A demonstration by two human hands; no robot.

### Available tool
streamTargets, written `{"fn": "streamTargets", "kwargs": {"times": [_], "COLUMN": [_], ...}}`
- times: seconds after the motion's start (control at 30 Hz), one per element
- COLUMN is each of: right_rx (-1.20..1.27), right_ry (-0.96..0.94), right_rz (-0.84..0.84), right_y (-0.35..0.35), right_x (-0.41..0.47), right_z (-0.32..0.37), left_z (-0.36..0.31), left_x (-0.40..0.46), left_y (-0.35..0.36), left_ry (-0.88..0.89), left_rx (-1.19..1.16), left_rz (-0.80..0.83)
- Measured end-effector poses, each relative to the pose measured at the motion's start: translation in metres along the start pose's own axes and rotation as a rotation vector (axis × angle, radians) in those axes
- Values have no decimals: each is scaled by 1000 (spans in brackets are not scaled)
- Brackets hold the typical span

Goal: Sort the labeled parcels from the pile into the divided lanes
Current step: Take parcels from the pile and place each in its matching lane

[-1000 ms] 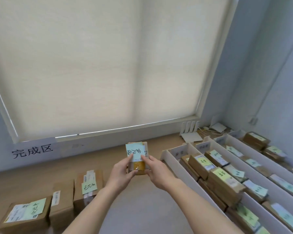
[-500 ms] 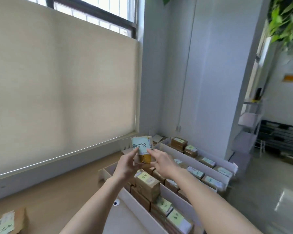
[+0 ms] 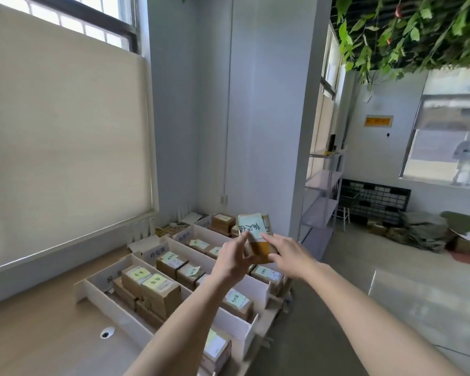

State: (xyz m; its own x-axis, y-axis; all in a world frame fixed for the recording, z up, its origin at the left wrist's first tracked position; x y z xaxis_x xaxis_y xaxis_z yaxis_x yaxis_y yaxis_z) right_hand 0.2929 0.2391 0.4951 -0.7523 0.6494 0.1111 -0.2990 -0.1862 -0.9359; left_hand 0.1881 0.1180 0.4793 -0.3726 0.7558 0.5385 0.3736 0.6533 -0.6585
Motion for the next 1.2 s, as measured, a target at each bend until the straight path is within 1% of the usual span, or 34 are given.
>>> {"fn": "streamTargets", "kwargs": {"times": [0.1, 0.3, 0.47, 0.63, 0.77, 0.9, 1.03, 1.2], "right_rx": [-1, -10, -63, -111, -130, -116, -67, -38], "right_ry": [44, 145, 192, 193, 160, 103, 5, -180], "right_rz": [3, -9, -10, 15, 13, 50, 107, 158], "right_y": [-7, -12, -12, -25, -31, -19, 5, 57], "right_x": [5, 41, 105, 190, 253, 302, 353, 420], "right_z": [-45, -132, -190, -220, -223, -207, -172, -110], "left_z": [-15, -18, 3, 34, 57, 93, 149, 219], "left_x": [21, 77, 144, 220, 271, 298, 314, 309], "left_y": [38, 123, 183, 221, 225, 218, 200, 155], "left_ry": [43, 85, 98, 73, 93, 66, -29, -163], "left_rx": [-25, -59, -99, -146, -145, -100, -30, 27], "left_rz": [53, 140, 172, 146, 92, 73, 32, -70]}}
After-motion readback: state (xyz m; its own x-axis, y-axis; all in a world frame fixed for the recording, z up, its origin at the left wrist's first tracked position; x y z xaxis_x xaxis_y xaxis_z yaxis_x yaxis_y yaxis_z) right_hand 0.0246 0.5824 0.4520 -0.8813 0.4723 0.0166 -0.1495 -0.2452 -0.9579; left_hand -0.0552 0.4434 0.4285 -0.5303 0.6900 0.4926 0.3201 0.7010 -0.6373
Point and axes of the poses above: each hand's wrist, its own x-axis towards the middle knuckle, its own y-axis out of the palm, z = x × y, the point moved 5 cm from there along x, towards the middle knuckle, and after that the axes turned 14 degrees about y, right-handed, at the moved point
